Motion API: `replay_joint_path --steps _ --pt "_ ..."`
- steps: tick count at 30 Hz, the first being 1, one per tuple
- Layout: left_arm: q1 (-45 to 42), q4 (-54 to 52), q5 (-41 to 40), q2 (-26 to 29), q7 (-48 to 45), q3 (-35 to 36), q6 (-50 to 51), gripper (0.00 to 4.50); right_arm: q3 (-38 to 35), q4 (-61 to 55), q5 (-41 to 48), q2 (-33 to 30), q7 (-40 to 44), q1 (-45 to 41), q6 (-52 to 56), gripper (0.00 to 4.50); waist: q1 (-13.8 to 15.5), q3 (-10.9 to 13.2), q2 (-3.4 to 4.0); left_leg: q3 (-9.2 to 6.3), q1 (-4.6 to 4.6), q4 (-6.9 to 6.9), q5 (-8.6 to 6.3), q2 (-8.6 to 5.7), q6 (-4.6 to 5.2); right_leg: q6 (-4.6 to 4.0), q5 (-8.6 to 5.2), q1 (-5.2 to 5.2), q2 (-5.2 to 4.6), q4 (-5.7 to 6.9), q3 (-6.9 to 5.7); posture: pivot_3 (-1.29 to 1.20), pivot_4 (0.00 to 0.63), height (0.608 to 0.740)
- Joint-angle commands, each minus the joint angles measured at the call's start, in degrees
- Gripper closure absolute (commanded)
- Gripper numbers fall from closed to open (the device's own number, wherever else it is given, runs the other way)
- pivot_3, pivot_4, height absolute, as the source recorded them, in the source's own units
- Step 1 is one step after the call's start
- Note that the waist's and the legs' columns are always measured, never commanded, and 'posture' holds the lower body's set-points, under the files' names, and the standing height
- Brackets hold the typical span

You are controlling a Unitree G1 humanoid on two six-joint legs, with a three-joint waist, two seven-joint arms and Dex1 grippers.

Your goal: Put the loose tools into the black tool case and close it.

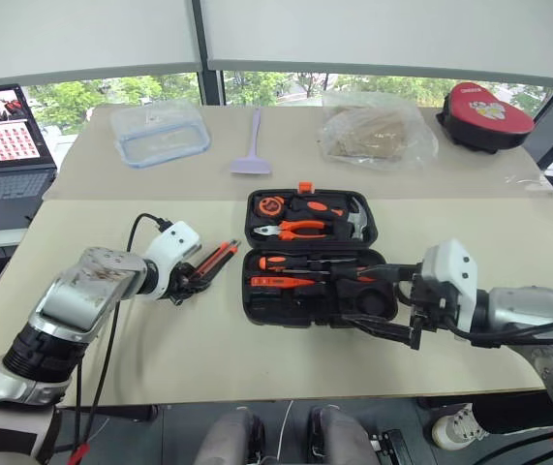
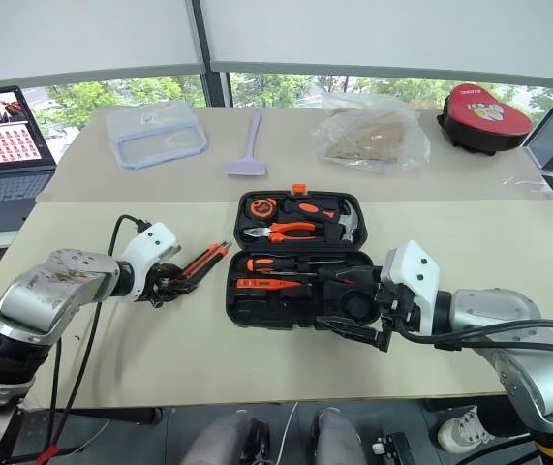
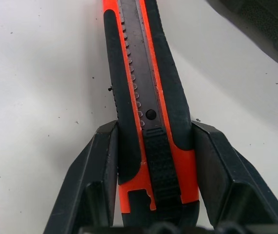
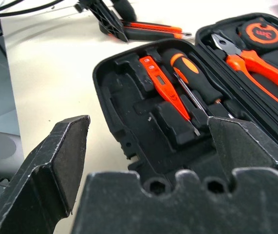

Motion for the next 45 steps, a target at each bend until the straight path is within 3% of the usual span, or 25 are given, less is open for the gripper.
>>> replay_joint_path --steps 1,5,11,18,26,36,38,43,45 --pt "-5.25 7.18 -1.4 1.43 -8.12 5.53 -13.16 2.76 -5.28 -2.09 5.27 -0.88 0.58 1.64 2.79 0.0 0.0 0.02 -0.03 0.0 -0.03 0.0 0.03 0.01 -0.04 -0.01 0.0 -0.03 0.0 0.03 -0.01 0.0 0.15 0.728" --pt "-10.25 5.41 -4.8 1.9 -23.64 4.13 -25.24 2.76 -8.73 -3.59 7.76 -1.95 1.73 5.75 3.86 0.0 0.88 0.1 -0.15 -0.1 -0.4 0.09 0.05 0.07 -0.06 -0.11 0.01 -0.23 -0.03 -0.03 -0.22 0.0 0.15 0.728" --pt "-17.61 8.62 -1.0 -4.11 -33.32 -5.64 -31.59 2.76 -9.92 -4.69 5.37 -1.13 -1.3 8.22 2.53 0.0 1.03 0.09 -0.14 0.0 -0.29 0.08 0.28 -0.15 0.4 -0.02 0.04 -0.01 -0.05 -0.17 -0.16 0.0 0.15 0.728" --pt "-21.5 13.05 9.58 -12.03 -35.06 -18.49 -33.22 2.76 -11.01 -7.89 5.58 0.02 -4.27 11.2 2.88 0.0 1.01 0.08 -0.16 0.0 -0.33 0.08 0.33 -0.07 0.5 -0.03 0.04 -0.09 0.05 -0.13 -0.09 0.0 0.15 0.728" --pt "-21.92 9.52 10.69 -14.81 -38.06 -22.18 -25.65 2.76 -9.86 -10.94 4.75 1.71 -6.96 14.33 2.66 0.0 0.91 0.08 -0.16 -0.03 -0.43 0.12 0.31 0.01 0.58 -0.04 0.03 -0.2 0.05 -0.08 -0.05 0.0 0.15 0.728" --pt "-23.98 16.67 16.24 -19.08 -35.39 -24.04 -28.87 2.76 -9.51 -11.06 4.67 3.24 -9.3 13.84 2.71 0.0 1.46 0.08 -0.15 -0.13 -0.51 0.41 0.23 0.02 0.73 -0.04 0.03 -0.16 0.02 -0.01 -0.07 0.0 0.15 0.728" --pt "-24.34 16.06 15.13 -19.28 -36.42 -22.88 -27.8 1.76 -9.0 -11.06 4.6 3.42 -9.6 13.56 2.84 0.0 1.46 0.08 -0.15 -0.13 -0.52 0.49 0.19 0.02 0.81 -0.03 0.04 -0.13 -0.01 -0.01 -0.06 0.0 0.15 0.728" --pt "-25.69 12.89 9.79 -19.21 -39.22 -18.7 -21.51 0.13 -8.79 -11.07 4.56 3.42 -9.3 14.02 2.72 0.0 1.24 0.08 -0.15 -0.13 -0.58 0.5 0.15 0.02 0.89 -0.01 0.04 -0.21 -0.02 0.0 -0.03 0.0 0.15 0.728" --pt "-26.32 12.48 8.57 -18.82 -39.4 -17.19 -20.16 0.04 -8.98 -10.85 4.52 3.34 -9.01 14.24 2.59 0.0 1.23 0.08 -0.16 -0.13 -0.63 0.5 0.15 0.02 0.89 -0.01 0.04 -0.26 0.0 0.0 -0.04 0.0 0.15 0.728"
